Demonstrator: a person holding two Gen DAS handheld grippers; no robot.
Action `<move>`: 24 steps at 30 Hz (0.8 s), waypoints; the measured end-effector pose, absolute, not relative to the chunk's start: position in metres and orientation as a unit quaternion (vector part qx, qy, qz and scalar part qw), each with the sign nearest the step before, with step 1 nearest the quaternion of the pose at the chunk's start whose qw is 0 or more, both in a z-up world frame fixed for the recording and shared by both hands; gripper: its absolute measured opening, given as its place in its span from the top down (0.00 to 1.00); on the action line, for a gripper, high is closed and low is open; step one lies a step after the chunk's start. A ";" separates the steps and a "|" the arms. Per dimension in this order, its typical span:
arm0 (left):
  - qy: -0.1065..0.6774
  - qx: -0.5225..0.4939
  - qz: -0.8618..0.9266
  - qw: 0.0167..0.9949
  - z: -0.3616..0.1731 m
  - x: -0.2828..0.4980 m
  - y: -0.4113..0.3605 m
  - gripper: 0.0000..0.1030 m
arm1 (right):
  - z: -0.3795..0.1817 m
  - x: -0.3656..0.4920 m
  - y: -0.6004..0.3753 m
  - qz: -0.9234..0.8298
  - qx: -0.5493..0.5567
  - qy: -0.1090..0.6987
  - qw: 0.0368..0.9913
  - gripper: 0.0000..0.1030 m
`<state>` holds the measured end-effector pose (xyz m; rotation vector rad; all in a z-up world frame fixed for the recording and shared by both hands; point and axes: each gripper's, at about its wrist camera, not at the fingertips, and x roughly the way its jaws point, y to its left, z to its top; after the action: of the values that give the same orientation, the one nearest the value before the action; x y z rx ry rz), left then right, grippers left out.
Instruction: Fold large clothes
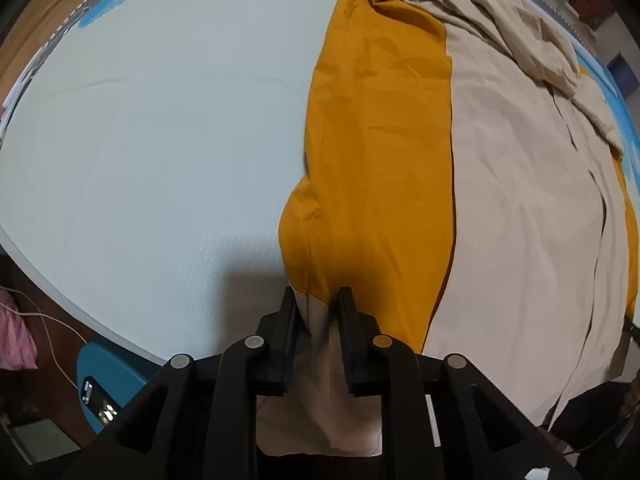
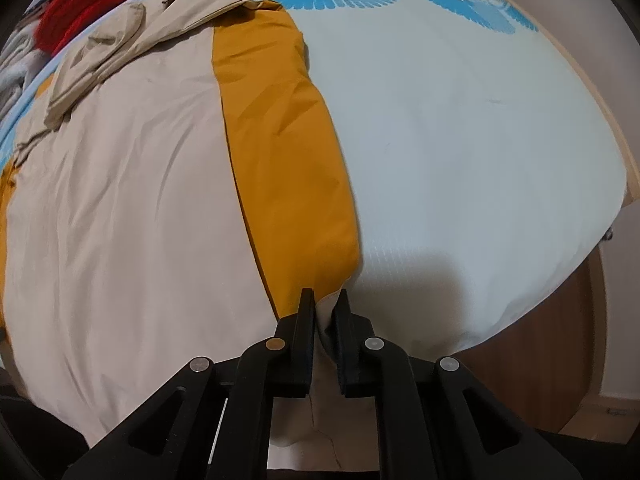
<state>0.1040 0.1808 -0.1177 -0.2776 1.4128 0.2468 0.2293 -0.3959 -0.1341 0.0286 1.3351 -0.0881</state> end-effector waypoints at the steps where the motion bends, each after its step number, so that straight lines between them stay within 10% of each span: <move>1: 0.646 -0.121 0.112 0.746 -0.118 0.104 0.180 0.84 | -0.135 0.231 -0.395 -0.041 0.008 0.619 0.784 0.89; 24: 0.533 -0.115 0.067 0.835 -0.041 0.092 0.129 0.97 | -0.059 0.210 -0.391 0.011 0.049 0.523 0.851 0.97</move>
<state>0.0921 0.1287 -0.0411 -0.2446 1.1296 0.1425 0.2099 -0.3905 -0.0587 0.1028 1.1005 0.0241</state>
